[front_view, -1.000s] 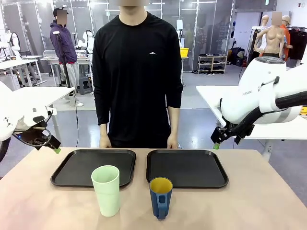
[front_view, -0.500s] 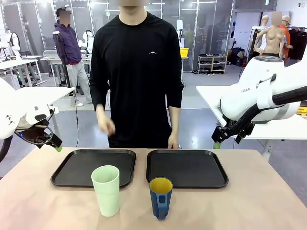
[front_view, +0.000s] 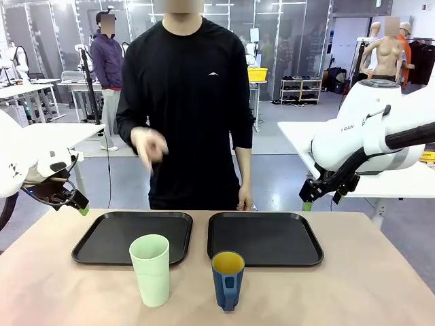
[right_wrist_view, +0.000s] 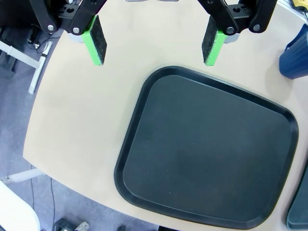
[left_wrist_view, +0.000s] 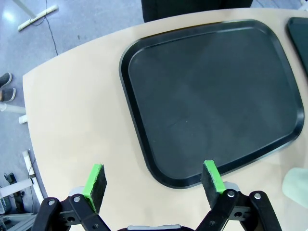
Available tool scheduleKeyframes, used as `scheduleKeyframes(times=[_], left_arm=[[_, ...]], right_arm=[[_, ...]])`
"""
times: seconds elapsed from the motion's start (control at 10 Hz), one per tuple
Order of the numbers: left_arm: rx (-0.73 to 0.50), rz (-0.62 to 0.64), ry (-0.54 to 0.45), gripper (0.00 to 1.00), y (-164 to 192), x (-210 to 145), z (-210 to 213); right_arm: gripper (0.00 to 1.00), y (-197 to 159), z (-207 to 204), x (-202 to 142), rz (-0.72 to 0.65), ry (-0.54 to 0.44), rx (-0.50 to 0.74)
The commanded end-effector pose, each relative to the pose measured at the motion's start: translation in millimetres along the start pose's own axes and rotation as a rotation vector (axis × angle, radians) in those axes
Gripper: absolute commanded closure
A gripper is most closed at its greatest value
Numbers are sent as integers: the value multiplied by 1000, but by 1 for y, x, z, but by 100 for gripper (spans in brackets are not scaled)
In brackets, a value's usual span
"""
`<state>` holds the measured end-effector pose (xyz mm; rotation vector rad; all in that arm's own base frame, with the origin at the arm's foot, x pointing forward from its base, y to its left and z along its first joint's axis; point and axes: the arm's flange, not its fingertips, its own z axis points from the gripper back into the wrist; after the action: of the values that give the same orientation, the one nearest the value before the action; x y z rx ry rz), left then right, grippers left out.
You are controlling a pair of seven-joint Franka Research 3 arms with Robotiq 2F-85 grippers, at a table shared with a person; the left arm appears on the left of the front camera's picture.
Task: Sort and store the cups by type.
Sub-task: Pick up the Reusable plastic cup.
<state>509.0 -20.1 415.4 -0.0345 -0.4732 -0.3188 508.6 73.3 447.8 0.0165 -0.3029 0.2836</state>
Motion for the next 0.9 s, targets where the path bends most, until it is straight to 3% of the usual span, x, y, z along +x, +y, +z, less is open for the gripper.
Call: scheduleKeyframes(times=[0.0, 0.8], left_arm=[[-2, 4, -2, 0, 2, 0, 0], [-2, 4, -2, 0, 2, 0, 0]], right_arm=[[0, 0, 0, -1, -2, -11, 1], [0, 0, 0, -1, -2, -11, 1]])
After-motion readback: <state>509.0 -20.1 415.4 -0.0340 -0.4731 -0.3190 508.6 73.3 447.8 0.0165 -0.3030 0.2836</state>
